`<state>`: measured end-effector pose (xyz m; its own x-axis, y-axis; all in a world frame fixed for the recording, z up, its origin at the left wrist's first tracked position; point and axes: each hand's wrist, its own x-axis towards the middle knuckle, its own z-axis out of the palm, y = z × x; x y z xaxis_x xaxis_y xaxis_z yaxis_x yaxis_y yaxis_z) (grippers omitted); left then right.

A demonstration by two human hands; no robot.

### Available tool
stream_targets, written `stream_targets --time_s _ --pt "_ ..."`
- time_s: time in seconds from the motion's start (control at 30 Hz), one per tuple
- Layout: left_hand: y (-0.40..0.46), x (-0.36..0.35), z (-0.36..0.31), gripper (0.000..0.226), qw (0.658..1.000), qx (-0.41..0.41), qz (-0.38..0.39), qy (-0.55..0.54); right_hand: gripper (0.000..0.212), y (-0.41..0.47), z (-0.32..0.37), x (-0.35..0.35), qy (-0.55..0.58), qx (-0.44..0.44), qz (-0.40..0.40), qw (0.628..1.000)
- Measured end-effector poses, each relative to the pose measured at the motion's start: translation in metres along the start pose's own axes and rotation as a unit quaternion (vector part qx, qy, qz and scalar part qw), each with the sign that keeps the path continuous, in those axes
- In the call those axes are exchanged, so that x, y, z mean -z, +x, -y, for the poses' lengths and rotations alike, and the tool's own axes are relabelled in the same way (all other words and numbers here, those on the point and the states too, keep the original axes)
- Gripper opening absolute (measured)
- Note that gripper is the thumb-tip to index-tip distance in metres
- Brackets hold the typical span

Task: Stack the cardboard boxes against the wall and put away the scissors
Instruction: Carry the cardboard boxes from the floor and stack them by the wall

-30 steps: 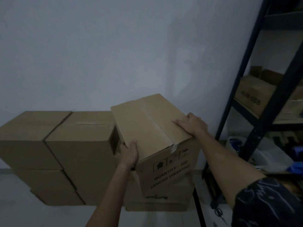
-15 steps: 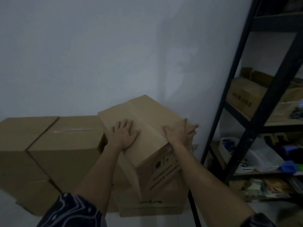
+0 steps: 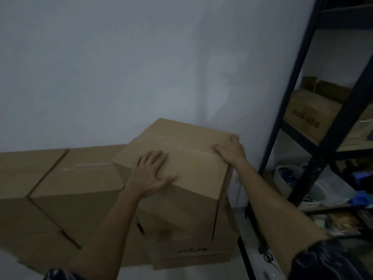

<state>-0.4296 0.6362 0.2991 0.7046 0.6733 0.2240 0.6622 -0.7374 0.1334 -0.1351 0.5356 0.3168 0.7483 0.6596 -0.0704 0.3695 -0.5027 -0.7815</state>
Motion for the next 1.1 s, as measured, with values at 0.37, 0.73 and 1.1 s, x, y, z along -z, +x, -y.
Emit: stream_targets --time_s 0.37,0.73,1.1 --pt "0.056 -0.009 -0.011 0.115 0.991 0.128 -0.018 0.026 0.096 0.013 0.032 -0.022 -0.053 0.016 0.065 0.996" --pt "0.050 -0.022 0.048 0.092 0.992 0.023 -0.077 0.099 0.085 0.011 0.020 -0.050 -0.083 0.036 0.027 0.996" --pt "0.067 0.009 -0.024 0.073 0.998 -0.023 -0.050 -0.011 0.079 -0.016 -0.014 0.004 -0.058 -0.015 0.004 0.998"
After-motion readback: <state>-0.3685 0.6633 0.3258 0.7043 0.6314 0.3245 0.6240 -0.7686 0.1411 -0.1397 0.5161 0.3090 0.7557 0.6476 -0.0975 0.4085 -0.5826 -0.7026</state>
